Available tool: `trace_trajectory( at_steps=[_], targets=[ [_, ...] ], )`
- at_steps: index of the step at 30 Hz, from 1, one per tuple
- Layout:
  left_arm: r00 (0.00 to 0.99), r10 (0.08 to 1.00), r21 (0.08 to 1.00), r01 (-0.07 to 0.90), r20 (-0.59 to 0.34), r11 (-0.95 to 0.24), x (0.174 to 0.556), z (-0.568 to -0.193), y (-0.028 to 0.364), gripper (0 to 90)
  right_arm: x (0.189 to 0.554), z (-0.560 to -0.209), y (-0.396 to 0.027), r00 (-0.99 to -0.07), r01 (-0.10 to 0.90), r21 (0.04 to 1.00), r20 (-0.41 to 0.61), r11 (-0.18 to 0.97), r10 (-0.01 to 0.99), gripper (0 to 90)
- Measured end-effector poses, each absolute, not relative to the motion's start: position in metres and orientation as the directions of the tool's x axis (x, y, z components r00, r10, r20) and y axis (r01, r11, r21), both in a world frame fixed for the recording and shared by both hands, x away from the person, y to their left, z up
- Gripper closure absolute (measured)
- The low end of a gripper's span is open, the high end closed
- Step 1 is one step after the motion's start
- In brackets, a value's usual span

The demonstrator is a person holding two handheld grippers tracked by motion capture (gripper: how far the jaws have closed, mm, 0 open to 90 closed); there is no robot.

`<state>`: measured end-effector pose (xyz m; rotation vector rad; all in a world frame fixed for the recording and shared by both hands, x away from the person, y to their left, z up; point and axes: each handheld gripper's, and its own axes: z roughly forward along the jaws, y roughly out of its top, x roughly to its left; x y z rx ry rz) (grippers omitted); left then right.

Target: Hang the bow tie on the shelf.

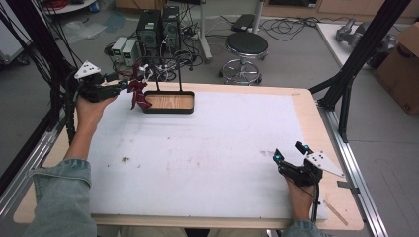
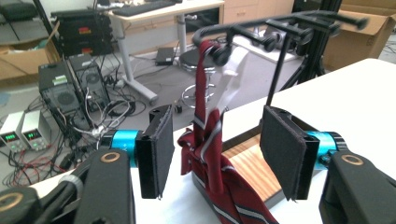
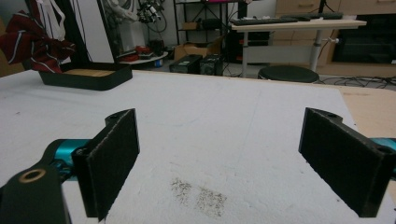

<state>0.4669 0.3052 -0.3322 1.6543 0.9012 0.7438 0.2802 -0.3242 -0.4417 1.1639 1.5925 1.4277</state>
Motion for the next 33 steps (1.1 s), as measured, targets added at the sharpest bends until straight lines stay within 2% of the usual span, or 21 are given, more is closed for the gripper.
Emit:
trace_trajectory(
  at_steps=[19, 33],
  targets=[
    [0.571, 0.818, 0.985, 0.091, 0.068, -0.145, 0.393, -0.321, 0.295, 31.4, 0.279, -0.442, -0.324, -0.352, 0.169, 0.986, 0.066, -0.005, 0.934, 11.4],
    [0.573, 0.818, 0.989, 0.078, 0.059, -0.126, 0.337, -0.335, 0.293, 23.8, 0.279, -0.442, -0.324, -0.352, 0.173, 0.985, 0.070, -0.009, 0.933, 11.4]
  ],
)
